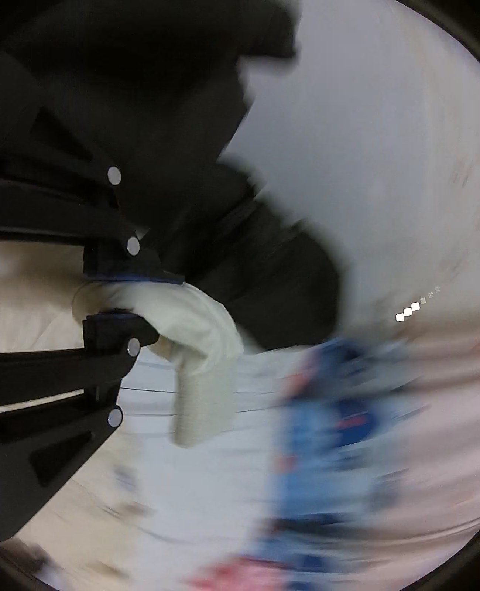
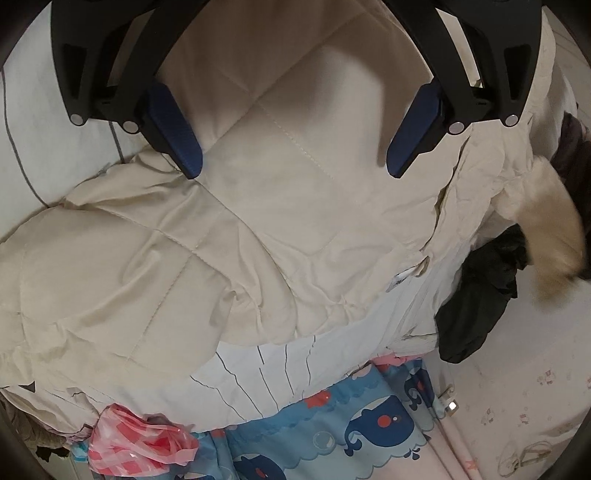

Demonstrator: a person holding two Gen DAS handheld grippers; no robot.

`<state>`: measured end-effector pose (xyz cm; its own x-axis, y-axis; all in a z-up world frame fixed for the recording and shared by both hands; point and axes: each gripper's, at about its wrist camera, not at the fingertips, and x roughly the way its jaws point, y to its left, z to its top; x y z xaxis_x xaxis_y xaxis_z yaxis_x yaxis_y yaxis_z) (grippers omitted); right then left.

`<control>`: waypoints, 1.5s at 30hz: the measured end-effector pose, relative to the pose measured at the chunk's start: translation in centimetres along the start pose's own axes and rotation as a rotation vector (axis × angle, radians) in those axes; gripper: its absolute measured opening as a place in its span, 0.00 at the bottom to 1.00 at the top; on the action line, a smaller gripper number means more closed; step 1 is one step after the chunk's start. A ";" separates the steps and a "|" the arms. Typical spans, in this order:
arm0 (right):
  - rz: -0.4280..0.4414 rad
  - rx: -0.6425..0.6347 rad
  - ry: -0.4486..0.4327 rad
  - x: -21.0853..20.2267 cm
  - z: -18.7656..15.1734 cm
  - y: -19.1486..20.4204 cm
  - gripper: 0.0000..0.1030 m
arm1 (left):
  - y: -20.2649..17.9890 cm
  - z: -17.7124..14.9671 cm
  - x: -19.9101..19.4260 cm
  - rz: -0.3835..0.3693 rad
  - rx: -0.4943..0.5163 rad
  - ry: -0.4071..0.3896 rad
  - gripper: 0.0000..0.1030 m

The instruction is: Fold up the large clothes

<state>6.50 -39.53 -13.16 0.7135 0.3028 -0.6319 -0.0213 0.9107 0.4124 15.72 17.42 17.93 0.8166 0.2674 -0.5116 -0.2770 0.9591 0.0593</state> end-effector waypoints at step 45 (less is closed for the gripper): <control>0.025 0.636 -0.236 -20.3 3.4 -28.9 0.94 | -15.2 -26.4 0.1 -0.342 -0.106 0.288 0.93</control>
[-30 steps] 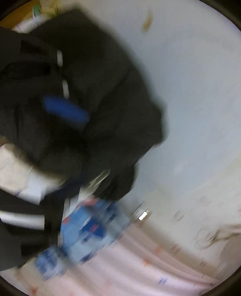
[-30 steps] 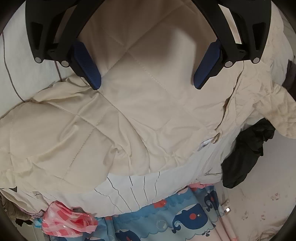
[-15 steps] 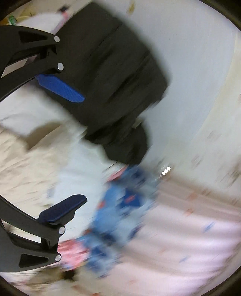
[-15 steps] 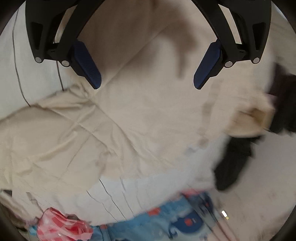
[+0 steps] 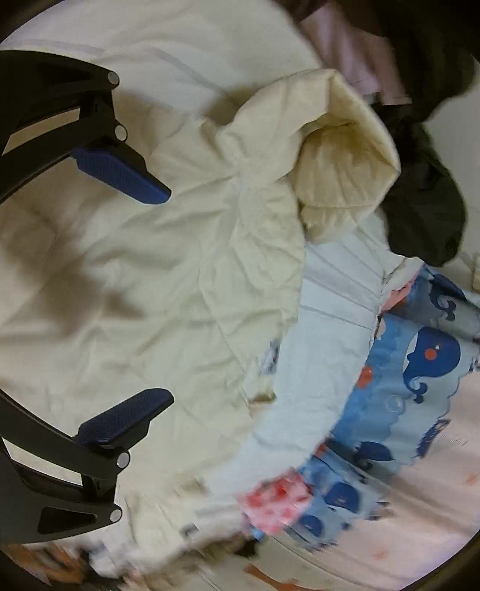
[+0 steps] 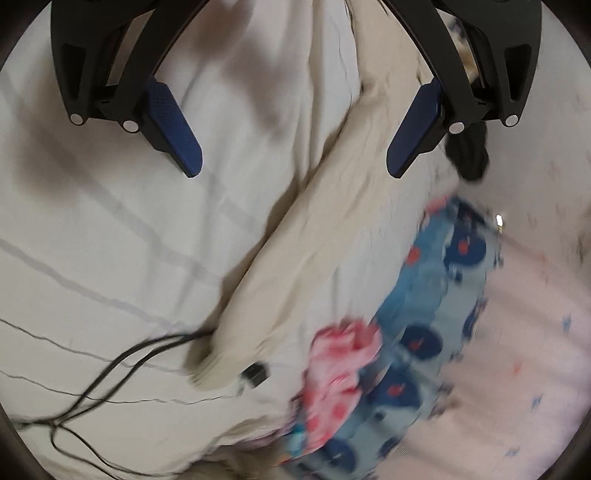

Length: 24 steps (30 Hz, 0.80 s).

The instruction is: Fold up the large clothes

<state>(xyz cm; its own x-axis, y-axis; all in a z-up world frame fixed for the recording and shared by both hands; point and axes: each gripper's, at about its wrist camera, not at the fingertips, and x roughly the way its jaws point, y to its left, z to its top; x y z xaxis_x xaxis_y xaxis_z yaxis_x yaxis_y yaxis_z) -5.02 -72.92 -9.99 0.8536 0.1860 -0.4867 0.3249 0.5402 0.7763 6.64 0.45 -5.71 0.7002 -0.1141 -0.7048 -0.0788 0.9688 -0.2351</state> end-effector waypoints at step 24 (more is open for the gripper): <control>0.082 0.010 -0.175 5.4 11.4 3.9 0.09 | 2.9 -1.9 -2.0 0.055 -0.065 -0.057 0.93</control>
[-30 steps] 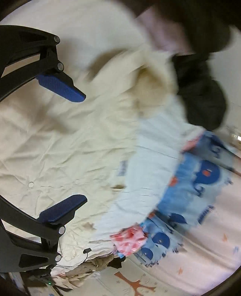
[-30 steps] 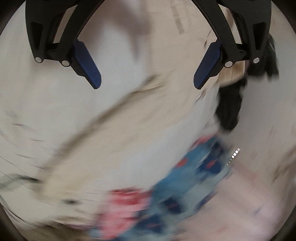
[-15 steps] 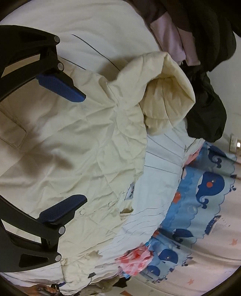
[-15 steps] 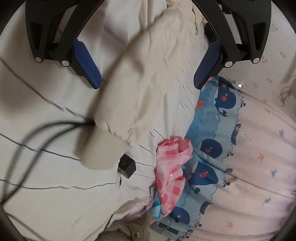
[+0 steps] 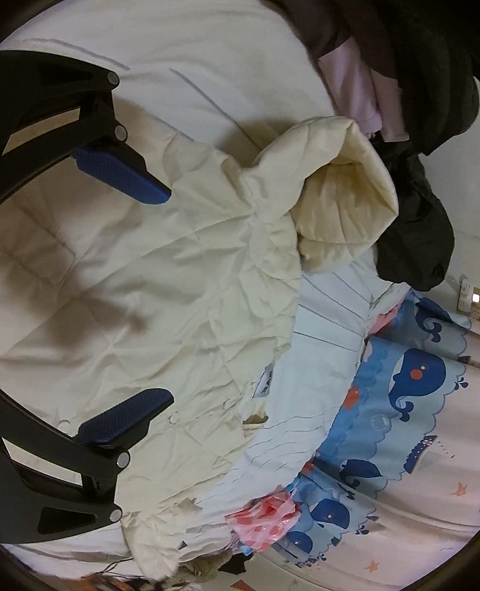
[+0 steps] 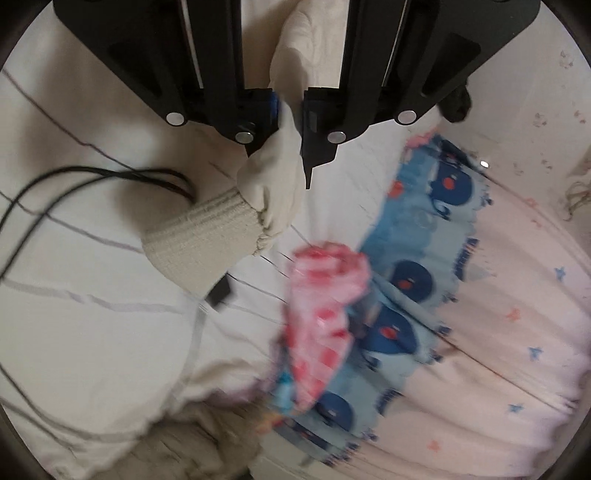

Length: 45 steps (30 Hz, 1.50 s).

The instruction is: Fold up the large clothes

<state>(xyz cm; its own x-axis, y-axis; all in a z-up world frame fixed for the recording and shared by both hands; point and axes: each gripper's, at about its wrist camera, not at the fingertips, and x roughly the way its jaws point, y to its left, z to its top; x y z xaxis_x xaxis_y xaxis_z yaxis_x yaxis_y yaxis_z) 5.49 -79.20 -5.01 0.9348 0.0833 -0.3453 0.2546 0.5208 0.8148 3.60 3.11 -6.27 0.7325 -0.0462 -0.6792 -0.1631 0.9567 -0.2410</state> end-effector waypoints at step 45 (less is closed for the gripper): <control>0.186 -0.974 0.735 20.2 -60.0 38.8 0.11 | 12.3 5.0 -3.0 0.015 -0.369 -0.052 0.93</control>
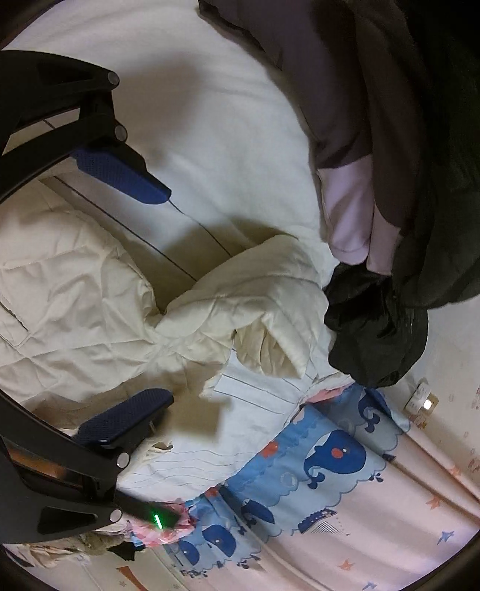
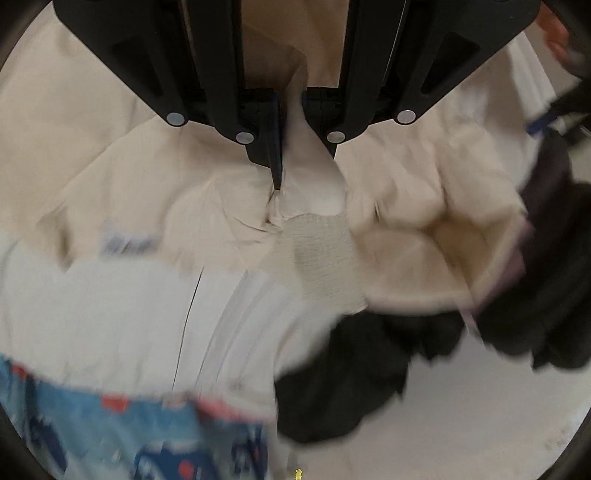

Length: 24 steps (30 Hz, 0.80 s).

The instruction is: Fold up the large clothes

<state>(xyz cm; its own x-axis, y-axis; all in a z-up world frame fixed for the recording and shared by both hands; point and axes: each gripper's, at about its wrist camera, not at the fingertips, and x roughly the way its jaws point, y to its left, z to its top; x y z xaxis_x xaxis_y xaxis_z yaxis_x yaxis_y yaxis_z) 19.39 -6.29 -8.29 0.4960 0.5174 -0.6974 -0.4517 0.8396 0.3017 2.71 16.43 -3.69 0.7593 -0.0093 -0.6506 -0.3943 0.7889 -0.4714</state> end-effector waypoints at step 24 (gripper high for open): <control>0.115 -0.055 0.141 -2.4 -3.2 0.7 0.32 | -3.9 -2.0 0.1 -0.105 0.091 0.002 0.93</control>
<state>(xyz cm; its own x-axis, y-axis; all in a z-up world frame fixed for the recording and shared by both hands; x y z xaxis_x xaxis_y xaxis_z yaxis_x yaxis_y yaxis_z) 15.50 -7.51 -8.52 0.3317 0.5777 -0.7458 -0.5413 0.7640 0.3510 3.29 12.11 -3.10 0.7932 -0.0960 -0.6014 -0.2639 0.8358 -0.4814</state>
